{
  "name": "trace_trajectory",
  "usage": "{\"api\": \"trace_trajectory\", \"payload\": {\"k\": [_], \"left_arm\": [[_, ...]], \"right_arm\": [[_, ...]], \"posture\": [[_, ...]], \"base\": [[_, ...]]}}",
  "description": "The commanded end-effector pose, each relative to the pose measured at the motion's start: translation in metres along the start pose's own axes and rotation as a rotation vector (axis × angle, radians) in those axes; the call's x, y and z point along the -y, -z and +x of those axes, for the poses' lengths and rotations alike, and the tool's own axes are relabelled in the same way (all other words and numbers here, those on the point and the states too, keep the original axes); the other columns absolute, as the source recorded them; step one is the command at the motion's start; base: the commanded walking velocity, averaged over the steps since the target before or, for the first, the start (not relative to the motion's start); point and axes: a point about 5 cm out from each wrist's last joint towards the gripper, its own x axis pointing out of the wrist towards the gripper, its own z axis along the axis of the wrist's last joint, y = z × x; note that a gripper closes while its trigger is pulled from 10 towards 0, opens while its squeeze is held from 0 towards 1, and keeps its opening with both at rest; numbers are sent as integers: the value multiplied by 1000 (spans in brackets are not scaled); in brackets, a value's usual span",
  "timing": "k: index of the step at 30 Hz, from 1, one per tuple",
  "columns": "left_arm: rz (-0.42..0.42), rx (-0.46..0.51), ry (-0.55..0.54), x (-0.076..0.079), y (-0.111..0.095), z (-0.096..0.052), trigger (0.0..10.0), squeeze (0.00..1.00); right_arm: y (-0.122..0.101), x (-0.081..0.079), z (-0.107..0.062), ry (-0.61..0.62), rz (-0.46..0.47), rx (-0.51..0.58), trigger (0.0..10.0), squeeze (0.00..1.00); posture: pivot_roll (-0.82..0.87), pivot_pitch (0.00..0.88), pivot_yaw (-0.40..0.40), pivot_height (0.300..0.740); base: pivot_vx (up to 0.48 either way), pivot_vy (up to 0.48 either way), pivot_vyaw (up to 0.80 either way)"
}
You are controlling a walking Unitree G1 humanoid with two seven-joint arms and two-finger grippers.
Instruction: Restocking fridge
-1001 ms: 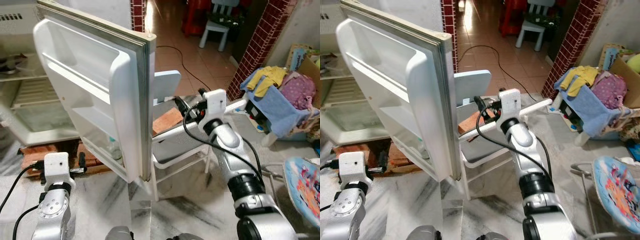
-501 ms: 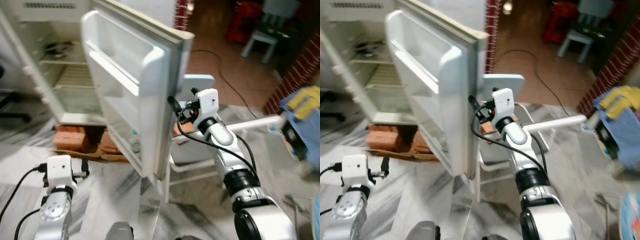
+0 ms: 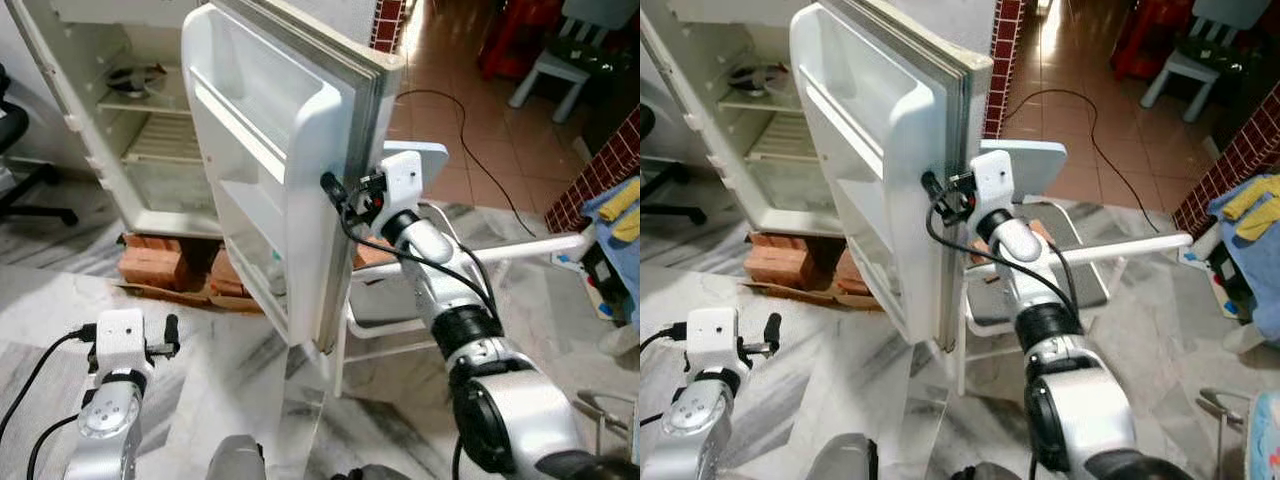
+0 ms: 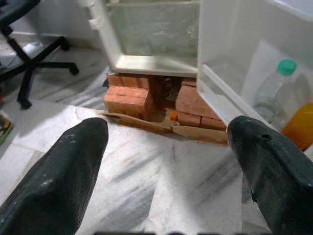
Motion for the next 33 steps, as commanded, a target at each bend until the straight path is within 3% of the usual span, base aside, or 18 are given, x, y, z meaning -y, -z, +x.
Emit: {"api": "trace_trajectory", "payload": {"k": [1, 4, 5, 8, 10, 14, 16, 19, 20, 21, 23, 28, 33], "left_arm": [[3, -6, 11, 0, 0, 0, 10000, 0], [4, -8, 11, 0, 0, -1, 10000, 0], [5, -10, 11, -1, 1, -1, 10000, 0], [5, -14, 14, -1, 2, -2, 10000, 0], [5, -18, 18, -1, 3, -2, 10000, 0], [14, -25, 40, 1, 4, -1, 10000, 0], [19, -22, 50, 2, 3, 0, 10000, 0], [7, -19, 70, 3, 2, 1, 10000, 0], [7, -16, 86, 5, 2, 1, 10000, 0], [8, -15, 88, 5, 1, 1, 10000, 0], [-3, -6, 68, 4, 1, 1, 10000, 0], [-9, 2, 60, 4, 0, 1, 10000, 0], [4, 22, 68, 4, 0, -2, 10000, 0]], "right_arm": [[-24, -29, 15, -208, 112, 80, 10000, 0], [-43, -72, -3, -627, 338, 124, 10000, 0], [-56, -92, -29, -871, 421, 135, 10000, 0], [-62, -101, -56, -1041, 465, 114, 10000, 0], [-61, -97, -61, -1032, 479, 107, 10000, 0], [-39, -76, -58, -851, 418, 49, 10000, 0], [-24, -63, -54, -685, 361, -13, 10000, 0], [-3, -44, -53, -426, 217, -102, 10000, 0], [13, -29, -57, -246, 97, -141, 10000, 0], [17, -25, -58, -195, 67, -149, 10000, 0], [27, -19, -64, -76, 129, -164, 10000, 0], [45, -16, -78, 74, 73, -184, 10000, 0], [48, -7, -85, 233, 44, -134, 10000, 0]], "posture": [[227, 21, -60, 740], [233, 22, -62, 740], [233, 25, -63, 740], [229, 27, -61, 740], [224, 27, -58, 740], [213, 27, -50, 740], [209, 26, -48, 740], [201, 29, -51, 740], [200, 31, -62, 740], [200, 31, -62, 740], [203, 29, -68, 740], [205, 24, -73, 740], [198, 7, -68, 740]], "base": [[0, 0, 0], [0, 0, 0], [0, 0, 0], [0, 0, 0], [0, 0, 0], [0, 0, 0], [0, 0, 0], [0, 0, 0], [0, 0, 0], [0, 0, 0], [0, 0, 0], [0, 235, 0], [0, 480, 0]]}}
